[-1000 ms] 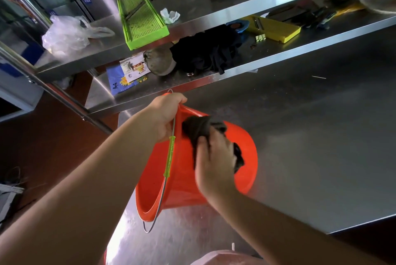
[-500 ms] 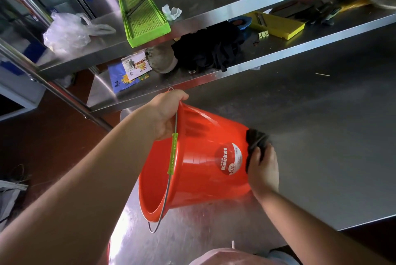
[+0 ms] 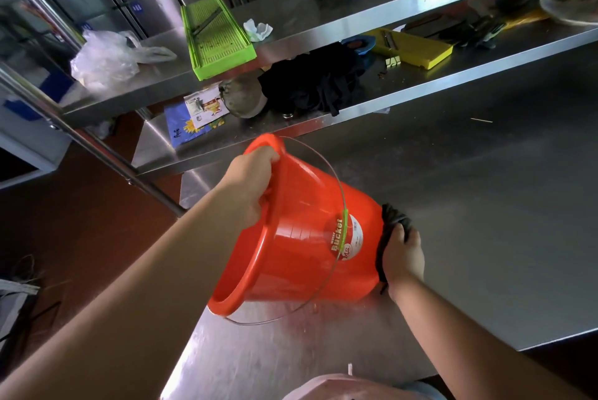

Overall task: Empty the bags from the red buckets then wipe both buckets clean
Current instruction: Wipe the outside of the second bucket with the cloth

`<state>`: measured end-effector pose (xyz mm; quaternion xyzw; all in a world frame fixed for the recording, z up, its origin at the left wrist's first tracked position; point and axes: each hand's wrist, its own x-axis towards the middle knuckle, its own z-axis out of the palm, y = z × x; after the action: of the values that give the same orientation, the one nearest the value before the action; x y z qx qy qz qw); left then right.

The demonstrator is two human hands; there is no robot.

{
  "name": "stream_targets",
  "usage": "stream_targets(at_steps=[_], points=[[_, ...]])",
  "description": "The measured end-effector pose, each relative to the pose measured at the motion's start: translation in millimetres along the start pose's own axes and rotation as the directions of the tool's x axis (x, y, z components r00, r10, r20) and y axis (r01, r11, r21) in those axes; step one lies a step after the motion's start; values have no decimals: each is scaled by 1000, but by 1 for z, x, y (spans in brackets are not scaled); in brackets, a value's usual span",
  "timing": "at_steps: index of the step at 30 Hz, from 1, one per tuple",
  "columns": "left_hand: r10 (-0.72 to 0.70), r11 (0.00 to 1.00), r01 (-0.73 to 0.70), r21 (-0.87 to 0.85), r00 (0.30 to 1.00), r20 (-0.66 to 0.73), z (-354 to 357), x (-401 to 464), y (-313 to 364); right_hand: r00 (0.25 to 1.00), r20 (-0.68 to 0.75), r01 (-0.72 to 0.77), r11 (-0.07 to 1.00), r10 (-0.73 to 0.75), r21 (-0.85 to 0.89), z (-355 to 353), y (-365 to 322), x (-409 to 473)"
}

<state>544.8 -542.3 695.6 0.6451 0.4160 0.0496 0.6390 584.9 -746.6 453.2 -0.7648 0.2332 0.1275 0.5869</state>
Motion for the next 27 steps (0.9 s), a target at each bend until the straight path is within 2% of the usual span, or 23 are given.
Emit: stream_targets(at_steps=[3,5,8,10,14,17,20,22,25,27], points=[[95,994,-99,43,993,73,-7,-13,-18,998,-17,-67,998,67,-3,-1,1,5],[165,958,-179,225,983,82,-17,-18,-31,994,-24,-103,995,103,1,-2,1,6],[233,773,-228,592,970,70,-26,-21,-45,988,-5,-153,988,153,11,-2,-3,6],[273,720,-201,664,962,-4,-26,-20,-47,985,26,-172,985,171,8,-1,-9,5],[222,842,-170,512,974,-43,-28,-16,-31,989,29,-143,990,144,-11,-2,-24,11],[132,893,-146,427,989,63,-38,-12,-30,994,52,-88,994,91,-63,-4,-35,16],[45,898,-76,433,996,82,-39,-15,-38,994,79,-62,992,71,-106,-5,-41,15],[72,903,-92,419,995,65,-34,-18,-41,996,91,34,986,-19,-165,-4,-45,11],[138,873,-161,461,987,83,-23,-25,-41,968,126,247,921,-218,-302,1,-67,9],[179,840,-203,503,979,96,-18,-26,-43,943,201,318,895,-264,-312,10,-95,11]])
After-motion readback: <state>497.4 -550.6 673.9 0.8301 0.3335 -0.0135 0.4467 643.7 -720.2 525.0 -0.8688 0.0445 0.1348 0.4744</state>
